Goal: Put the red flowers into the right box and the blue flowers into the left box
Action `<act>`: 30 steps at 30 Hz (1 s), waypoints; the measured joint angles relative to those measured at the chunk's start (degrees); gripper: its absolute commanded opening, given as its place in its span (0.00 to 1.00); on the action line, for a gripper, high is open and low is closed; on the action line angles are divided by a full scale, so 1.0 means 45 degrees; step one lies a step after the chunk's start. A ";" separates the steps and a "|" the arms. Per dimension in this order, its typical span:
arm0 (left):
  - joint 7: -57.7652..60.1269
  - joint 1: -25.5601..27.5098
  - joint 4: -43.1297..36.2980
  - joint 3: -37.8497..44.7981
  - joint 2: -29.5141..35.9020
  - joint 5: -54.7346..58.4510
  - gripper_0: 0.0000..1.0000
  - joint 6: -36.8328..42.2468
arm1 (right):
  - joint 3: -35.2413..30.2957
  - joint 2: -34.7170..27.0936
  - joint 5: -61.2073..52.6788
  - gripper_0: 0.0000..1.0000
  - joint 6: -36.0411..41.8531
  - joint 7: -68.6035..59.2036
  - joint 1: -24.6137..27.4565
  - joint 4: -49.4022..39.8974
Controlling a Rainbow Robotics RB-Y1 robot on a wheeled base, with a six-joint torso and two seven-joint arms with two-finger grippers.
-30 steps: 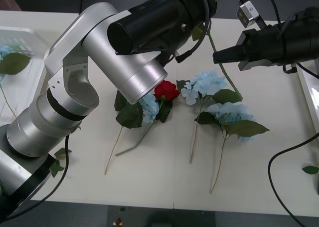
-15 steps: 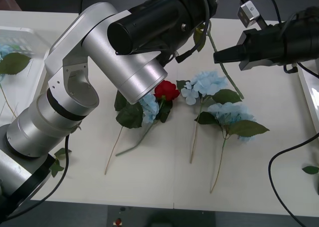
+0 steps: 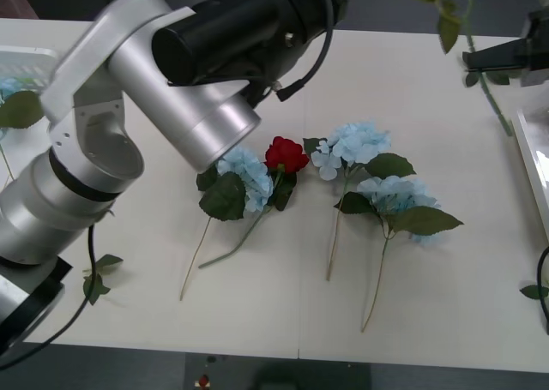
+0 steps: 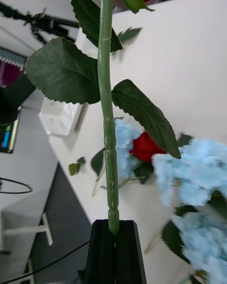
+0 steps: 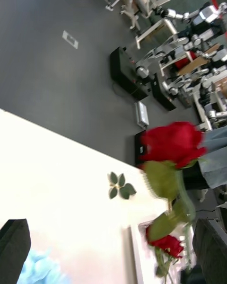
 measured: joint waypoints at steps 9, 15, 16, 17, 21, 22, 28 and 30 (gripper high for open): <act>-0.1293 0.2043 -0.2838 0.1616 0.3511 0.4082 1.00 0.0305 | -0.1333 -0.1986 0.3332 0.00 -0.0004 0.0000 0.0029 0.0003; -0.5308 0.4724 -0.3349 0.2728 0.4992 0.5325 1.00 0.0300 | -0.1632 -0.2829 0.5557 0.00 -0.0751 0.0001 0.0591 0.0002; -0.5374 0.5065 -0.3349 0.2754 0.5218 0.5325 1.00 0.0281 | -0.1625 -0.2934 0.5917 0.00 -0.0910 0.0001 0.0752 0.0002; -0.5396 0.5347 -0.3348 0.2740 0.5430 0.5325 1.00 0.0214 | -0.1624 -0.3020 0.6275 0.00 -0.1060 0.0001 0.0909 0.0002; -0.6462 0.6165 -0.3348 0.2653 0.6152 0.5322 1.00 0.0005 | -0.1624 -0.3175 0.7884 0.00 -0.1768 0.0001 0.1577 0.0002; -0.6975 0.6308 -0.3348 0.2644 0.6295 0.5321 1.00 0.0005 | -0.1624 -0.3175 0.8235 0.00 -0.1931 0.0001 0.1750 0.0003; -0.8611 0.7255 -0.3346 0.2644 0.7011 0.5287 1.00 0.0005 | -0.1624 -0.3174 0.9553 0.00 -0.2850 0.0001 0.2878 0.0003; -0.8970 0.7582 -0.3344 0.2644 0.7177 0.5173 1.00 0.0005 | -0.1624 -0.3174 0.9679 0.00 -0.3147 0.0001 0.3254 0.0003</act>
